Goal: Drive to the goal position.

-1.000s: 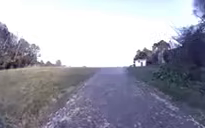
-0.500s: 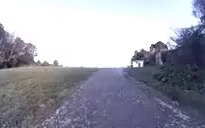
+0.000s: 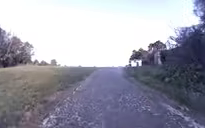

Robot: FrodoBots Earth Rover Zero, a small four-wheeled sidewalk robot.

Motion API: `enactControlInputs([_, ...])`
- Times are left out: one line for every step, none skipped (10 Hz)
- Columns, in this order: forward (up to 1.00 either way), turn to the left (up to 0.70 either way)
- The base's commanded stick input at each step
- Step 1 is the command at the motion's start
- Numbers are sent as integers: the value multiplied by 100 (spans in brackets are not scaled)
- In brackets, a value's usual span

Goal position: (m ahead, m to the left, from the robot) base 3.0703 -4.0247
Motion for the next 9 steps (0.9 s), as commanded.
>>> enactControlInputs([50, 13])
enactControlInputs([50, 3])
enactControlInputs([50, 3])
enactControlInputs([50, 1])
enactControlInputs([50, 1])
enactControlInputs([50, 3])
enactControlInputs([50, 1])
enactControlInputs([50, 3])
enactControlInputs([50, 3])
